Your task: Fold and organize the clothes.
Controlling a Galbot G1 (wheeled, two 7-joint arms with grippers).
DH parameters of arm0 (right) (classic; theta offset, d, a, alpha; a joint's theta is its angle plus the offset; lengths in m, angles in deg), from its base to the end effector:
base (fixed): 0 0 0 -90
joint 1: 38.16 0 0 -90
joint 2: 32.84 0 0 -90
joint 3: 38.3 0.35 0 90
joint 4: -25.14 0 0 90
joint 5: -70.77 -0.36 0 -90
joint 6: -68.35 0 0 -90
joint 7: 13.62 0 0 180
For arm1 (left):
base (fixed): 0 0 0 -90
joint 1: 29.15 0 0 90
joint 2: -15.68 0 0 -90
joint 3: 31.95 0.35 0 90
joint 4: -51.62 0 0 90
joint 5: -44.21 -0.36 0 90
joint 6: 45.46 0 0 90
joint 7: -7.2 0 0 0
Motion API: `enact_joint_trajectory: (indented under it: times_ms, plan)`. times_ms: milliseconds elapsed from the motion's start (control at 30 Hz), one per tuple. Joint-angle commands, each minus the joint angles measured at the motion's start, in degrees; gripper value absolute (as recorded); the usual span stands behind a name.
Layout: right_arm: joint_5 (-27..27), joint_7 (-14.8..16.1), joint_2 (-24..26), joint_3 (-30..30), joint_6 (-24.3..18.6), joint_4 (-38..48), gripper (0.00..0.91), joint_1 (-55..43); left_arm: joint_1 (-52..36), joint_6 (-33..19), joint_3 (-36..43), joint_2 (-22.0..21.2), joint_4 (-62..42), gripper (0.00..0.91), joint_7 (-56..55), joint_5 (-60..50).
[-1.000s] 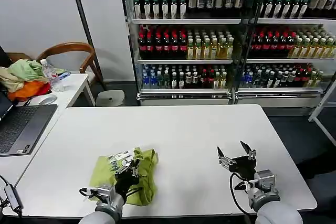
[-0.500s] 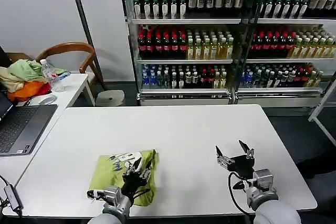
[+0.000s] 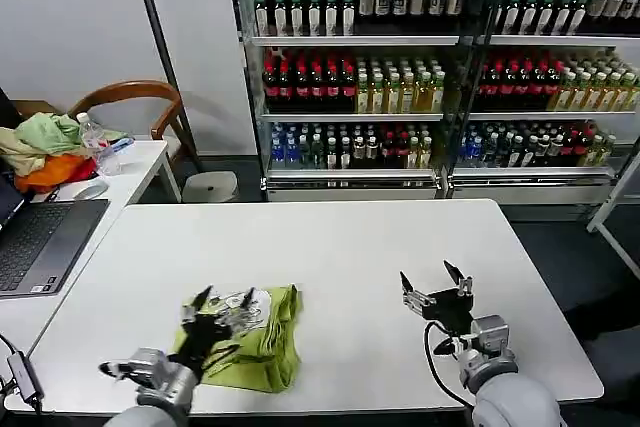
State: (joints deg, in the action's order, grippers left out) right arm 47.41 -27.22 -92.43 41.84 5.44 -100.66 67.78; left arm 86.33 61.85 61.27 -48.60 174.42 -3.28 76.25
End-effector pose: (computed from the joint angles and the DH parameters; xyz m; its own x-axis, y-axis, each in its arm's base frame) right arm 0.2366 -0.0274 -0.2190 -0.9542 -0.1636 0.2506 -0.1961 0.9744 -0.1103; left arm 0.2095 0.0519 -0.2627 -0.9538 0.1453 0.2629 0.1125 0.9843 -0.1358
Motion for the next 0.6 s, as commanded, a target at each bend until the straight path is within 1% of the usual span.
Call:
enact_joint_trajectory:
  times_ms: [33,100,233,433,600]
  plan:
    - [-0.01,0.04,0.17,-0.62,-0.18,0.22,0.907,-0.98,2.68,4.91,-11.27,1.95,-5.37,0.907,-1.13,5.55]
    - [-0.01,0.06,0.42,-0.4,-0.31,0.14,0.907,-0.66,2.24,5.57,-11.61,0.73,-8.25,0.907,0.09,5.62]
    - [-0.07,0.1,0.91,0.17,-0.44,0.13,0.907,-0.3,1.25,7.02,-11.43,-0.39,-10.1,0.907,0.02,6.43]
    - [-0.04,0.11,0.78,-0.03,-0.5,0.62,0.907,-0.45,0.78,7.2,-8.61,-1.59,-10.89,0.907,0.14,5.19]
    - [-0.04,0.1,0.73,-0.16,-0.51,0.78,0.907,-0.73,0.54,6.82,-8.09,-2.07,-11.46,0.907,0.08,5.21]
